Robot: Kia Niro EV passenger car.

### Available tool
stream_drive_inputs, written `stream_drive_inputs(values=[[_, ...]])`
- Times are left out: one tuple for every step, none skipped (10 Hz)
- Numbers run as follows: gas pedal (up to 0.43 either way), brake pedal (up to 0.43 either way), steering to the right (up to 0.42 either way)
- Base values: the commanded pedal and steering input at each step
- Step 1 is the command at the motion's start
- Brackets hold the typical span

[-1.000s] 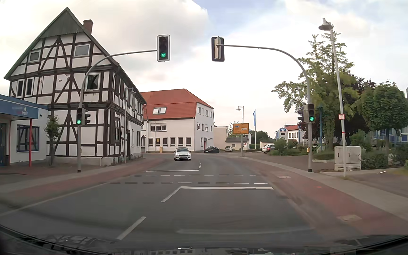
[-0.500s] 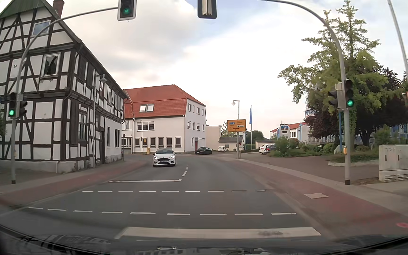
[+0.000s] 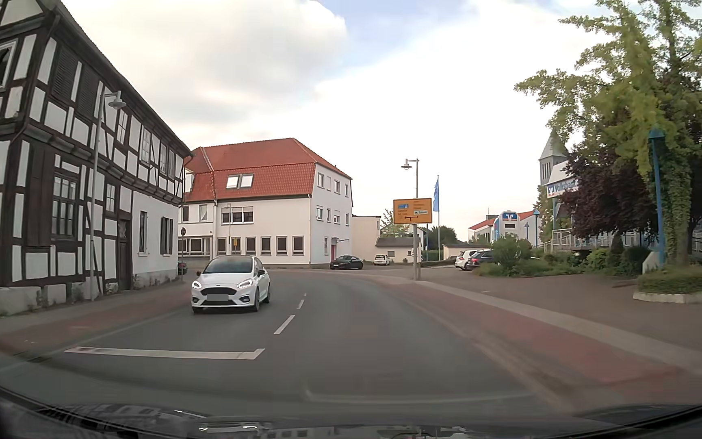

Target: Follow the waypoints while adhering to traffic rules and regulations

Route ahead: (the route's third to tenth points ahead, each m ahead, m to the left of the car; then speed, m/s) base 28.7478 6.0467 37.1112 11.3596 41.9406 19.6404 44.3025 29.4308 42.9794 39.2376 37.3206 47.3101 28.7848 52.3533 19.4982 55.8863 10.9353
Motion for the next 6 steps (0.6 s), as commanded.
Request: stream_drive_inputs(values=[[0.189,0.0,-0.014],[0.169,0.0,-0.016],[0.02,0.0,-0.016],[0.0,0.0,-0.017],[0.0,0.0,-0.019],[0.0,0.0,-0.02]])
